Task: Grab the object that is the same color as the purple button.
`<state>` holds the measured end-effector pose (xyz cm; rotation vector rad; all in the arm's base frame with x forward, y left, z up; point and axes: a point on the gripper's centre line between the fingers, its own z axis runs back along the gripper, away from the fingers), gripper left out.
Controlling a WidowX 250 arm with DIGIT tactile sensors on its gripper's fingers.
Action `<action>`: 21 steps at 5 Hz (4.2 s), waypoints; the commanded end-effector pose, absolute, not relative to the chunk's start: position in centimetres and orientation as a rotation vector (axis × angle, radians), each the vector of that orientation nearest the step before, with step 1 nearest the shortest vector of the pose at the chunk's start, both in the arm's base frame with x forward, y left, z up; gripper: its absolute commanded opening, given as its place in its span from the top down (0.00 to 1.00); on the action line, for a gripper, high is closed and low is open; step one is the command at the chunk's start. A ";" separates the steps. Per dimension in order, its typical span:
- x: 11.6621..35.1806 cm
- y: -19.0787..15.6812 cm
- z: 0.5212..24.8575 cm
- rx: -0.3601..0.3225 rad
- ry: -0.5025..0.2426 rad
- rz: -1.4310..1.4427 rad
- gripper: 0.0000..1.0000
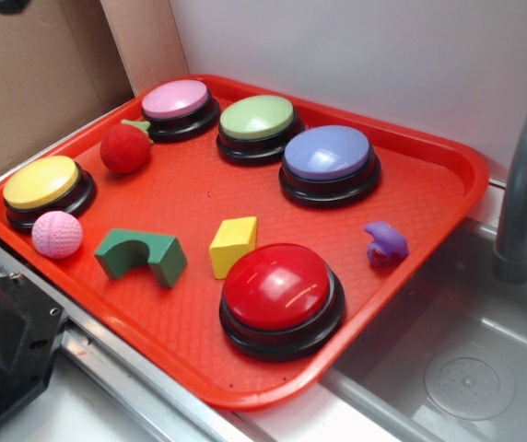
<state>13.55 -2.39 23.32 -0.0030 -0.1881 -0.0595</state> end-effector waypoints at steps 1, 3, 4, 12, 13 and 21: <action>20.1 -5.7 20.5 0.015 -0.337 -0.450 0.00; 25.2 -9.3 16.5 -0.048 -0.510 -0.745 0.00; 26.7 -11.4 14.3 -0.086 -0.514 -0.876 0.00; 27.9 -18.2 3.7 -0.102 -0.270 -1.266 0.00; 28.0 -18.2 3.5 -0.112 -0.268 -1.235 1.00; 23.4 -0.7 18.5 0.137 -0.254 0.203 1.00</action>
